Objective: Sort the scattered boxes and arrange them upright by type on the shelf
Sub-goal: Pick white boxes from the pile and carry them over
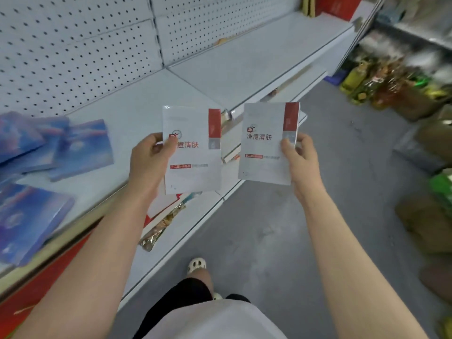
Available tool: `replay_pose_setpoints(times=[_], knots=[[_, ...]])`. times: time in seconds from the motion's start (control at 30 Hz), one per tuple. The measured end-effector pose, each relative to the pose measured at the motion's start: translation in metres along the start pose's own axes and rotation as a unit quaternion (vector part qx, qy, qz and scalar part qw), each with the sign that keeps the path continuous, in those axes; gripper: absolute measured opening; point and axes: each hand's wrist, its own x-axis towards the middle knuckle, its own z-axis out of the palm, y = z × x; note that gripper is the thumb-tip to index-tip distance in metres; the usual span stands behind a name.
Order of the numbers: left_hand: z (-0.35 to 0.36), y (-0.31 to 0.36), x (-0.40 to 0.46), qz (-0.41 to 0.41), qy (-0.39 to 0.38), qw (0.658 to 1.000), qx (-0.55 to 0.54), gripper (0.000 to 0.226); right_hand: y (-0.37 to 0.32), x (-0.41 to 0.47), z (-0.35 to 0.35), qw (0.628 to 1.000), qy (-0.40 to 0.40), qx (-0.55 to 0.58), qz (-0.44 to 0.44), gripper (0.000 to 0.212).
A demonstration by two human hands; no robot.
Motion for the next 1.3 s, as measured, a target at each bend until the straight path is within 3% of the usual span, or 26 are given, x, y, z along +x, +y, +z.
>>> replay_pose_setpoints(times=[0.2,0.5,0.7,1.0,1.2,1.3], knots=[[0.091,0.023,0.070,-0.010,-0.035,0.999,0.000,0.012,-0.001,0.090,-0.037,0.999,0.051,-0.007,-0.001,0.013],[0.225,0.072,0.196,0.007,-0.095,0.995,-0.033,0.027,-0.024,0.234,-0.079,0.994,0.111,-0.005,0.011,0.011],[0.310,0.095,0.259,0.015,-0.107,0.994,-0.030,0.023,-0.027,0.330,-0.112,0.991,0.129,-0.009,0.023,0.009],[0.460,0.115,0.344,0.004,-0.041,0.998,-0.052,0.025,-0.024,0.510,-0.183,0.997,0.079,-0.007,0.020,0.009],[0.548,0.140,0.391,0.011,0.013,0.998,-0.068,0.002,-0.038,0.629,-0.225,1.000,0.029,-0.006,0.005,0.016],[0.580,0.149,0.422,0.014,0.038,0.997,-0.062,0.007,-0.044,0.684,-0.236,1.000,0.016,-0.009,0.004,0.016]])
